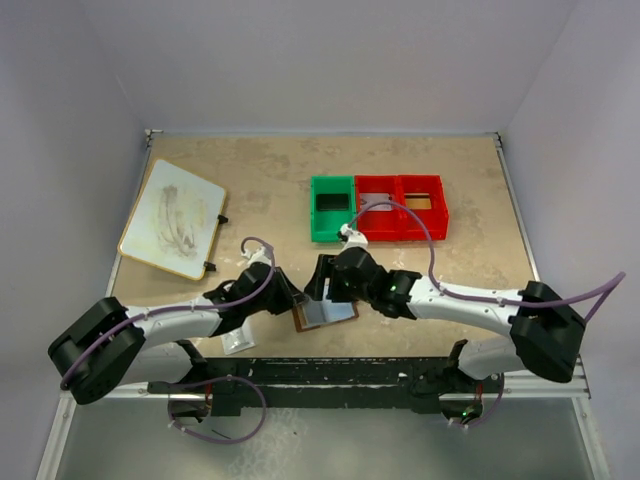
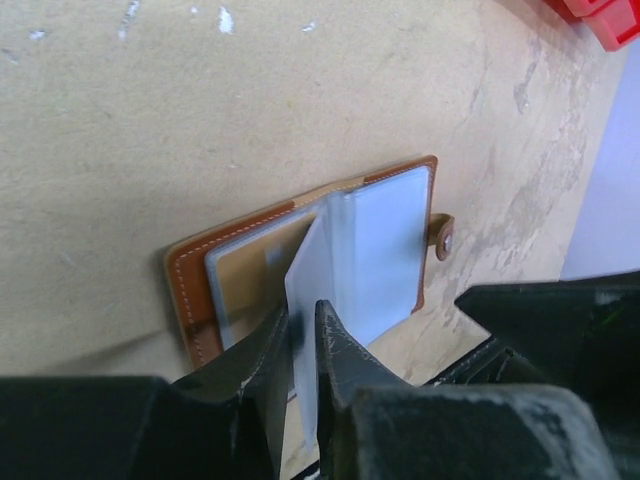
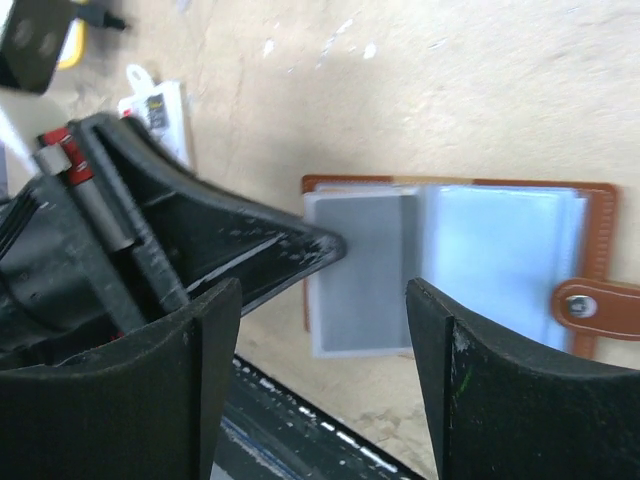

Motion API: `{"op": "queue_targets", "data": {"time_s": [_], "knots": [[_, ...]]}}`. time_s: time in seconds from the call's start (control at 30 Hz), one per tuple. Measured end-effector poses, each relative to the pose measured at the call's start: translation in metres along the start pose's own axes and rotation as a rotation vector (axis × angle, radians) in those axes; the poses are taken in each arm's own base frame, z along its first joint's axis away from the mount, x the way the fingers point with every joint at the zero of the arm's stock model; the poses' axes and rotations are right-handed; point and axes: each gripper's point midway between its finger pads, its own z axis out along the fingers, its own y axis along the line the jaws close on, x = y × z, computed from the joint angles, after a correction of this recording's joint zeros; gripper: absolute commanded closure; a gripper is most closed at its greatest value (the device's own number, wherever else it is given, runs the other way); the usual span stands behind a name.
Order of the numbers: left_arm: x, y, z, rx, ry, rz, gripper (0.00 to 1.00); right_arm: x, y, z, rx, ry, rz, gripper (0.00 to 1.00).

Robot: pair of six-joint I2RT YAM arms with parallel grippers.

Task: Take the credit cards out of the card holder
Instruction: Adjust the card holder at the center of the board.

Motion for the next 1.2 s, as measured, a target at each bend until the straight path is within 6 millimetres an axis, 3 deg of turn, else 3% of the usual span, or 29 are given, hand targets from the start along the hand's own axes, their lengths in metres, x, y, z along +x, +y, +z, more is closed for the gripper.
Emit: {"op": "queue_targets", "data": {"time_s": [0.13,0.23,0.33,0.7,1.2], "knots": [[0.003,-0.013,-0.001,0.029,0.011,0.013,0.81,-0.01,-0.029,-0.003,0.062,-0.026,0.039,0.3],[0.005,-0.024,-0.002,0.054,0.018,0.024,0.79,-0.009,-0.06,-0.006,0.124,-0.027,0.069,0.3],[0.009,-0.035,-0.002,0.078,0.028,0.04,0.77,-0.008,-0.078,-0.01,0.157,-0.029,0.091,0.3],[0.032,-0.047,0.008,0.077,0.09,0.102,0.75,-0.018,-0.083,-0.024,0.141,-0.072,0.117,0.3],[0.038,-0.049,0.017,0.072,0.103,0.119,0.48,-0.014,-0.094,-0.03,0.173,-0.083,0.14,0.3]]}}
